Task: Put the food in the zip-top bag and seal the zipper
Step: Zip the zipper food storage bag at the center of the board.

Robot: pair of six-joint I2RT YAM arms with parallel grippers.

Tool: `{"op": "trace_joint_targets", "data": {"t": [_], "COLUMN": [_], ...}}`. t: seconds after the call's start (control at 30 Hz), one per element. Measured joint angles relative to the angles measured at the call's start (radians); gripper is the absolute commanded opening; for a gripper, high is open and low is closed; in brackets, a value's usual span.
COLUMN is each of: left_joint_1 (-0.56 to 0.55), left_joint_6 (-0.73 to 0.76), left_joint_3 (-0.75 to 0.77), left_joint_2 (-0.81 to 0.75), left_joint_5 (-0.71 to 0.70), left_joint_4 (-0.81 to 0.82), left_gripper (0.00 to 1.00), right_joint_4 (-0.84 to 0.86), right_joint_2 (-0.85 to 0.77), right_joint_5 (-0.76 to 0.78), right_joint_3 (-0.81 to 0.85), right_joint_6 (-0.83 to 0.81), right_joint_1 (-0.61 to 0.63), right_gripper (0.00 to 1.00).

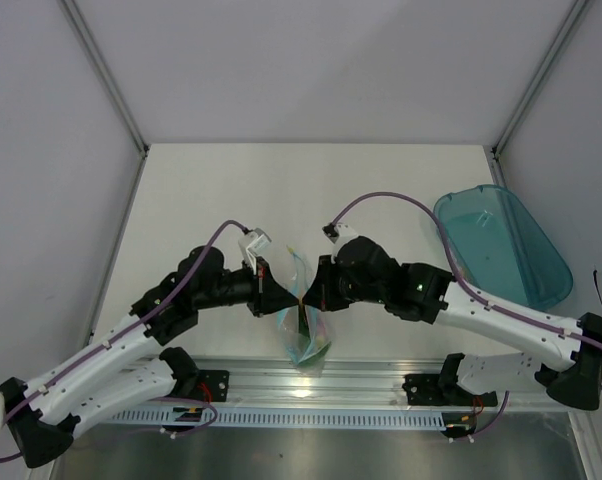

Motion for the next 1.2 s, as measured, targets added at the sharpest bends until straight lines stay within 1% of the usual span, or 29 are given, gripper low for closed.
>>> {"op": "trace_joint_targets", "data": {"t": [0.03, 0.1, 0.13, 0.2, 0.23, 0.33, 0.5, 0.8, 0.83, 1.0, 1.2], "left_joint_1": [0.0, 0.0, 0.0, 0.0, 0.0, 0.0, 0.0, 0.0, 0.0, -0.011, -0.072], "left_joint_6": [0.004, 0.009, 0.01, 0.01, 0.01, 0.009, 0.01, 0.019, 0.02, 0.021, 0.026], "left_joint_3": [0.003, 0.004, 0.004, 0.004, 0.004, 0.003, -0.007, -0.059, -0.063, -0.071, -0.071], "left_joint_2": [0.001, 0.001, 0.001, 0.0, 0.0, -0.009, -0.048, -0.13, -0.135, -0.146, -0.139], "left_joint_5": [0.005, 0.019, 0.024, 0.034, 0.038, 0.048, 0.05, 0.048, 0.049, 0.044, 0.024], "left_joint_4": [0.0, 0.009, 0.015, 0.031, 0.035, 0.046, 0.045, 0.026, 0.023, -0.008, -0.011], "left_gripper": [0.06, 0.09, 0.18, 0.29, 0.42, 0.58, 0.66, 0.73, 0.74, 0.75, 0.77], "right_joint_4": [0.007, 0.016, 0.016, 0.018, 0.018, 0.018, 0.016, -0.042, -0.063, -0.086, -0.09], "right_joint_2": [0.0, 0.0, 0.0, 0.003, 0.005, 0.019, 0.026, 0.027, 0.032, 0.055, 0.073], "right_joint_5": [0.013, 0.049, 0.068, 0.118, 0.143, 0.204, 0.318, 0.467, 0.499, 0.535, 0.566], "right_joint_3": [-0.006, -0.018, -0.019, -0.019, -0.019, -0.019, -0.019, -0.019, -0.019, -0.015, -0.012], "right_joint_6": [0.034, 0.088, 0.115, 0.167, 0.192, 0.256, 0.367, 0.559, 0.601, 0.674, 0.741], "right_joint_1": [0.01, 0.039, 0.056, 0.089, 0.104, 0.131, 0.164, 0.207, 0.217, 0.232, 0.238], "right_gripper": [0.0, 0.0, 0.0, 0.0, 0.0, 0.0, 0.0, 0.0, 0.0, 0.0, 0.0]}}
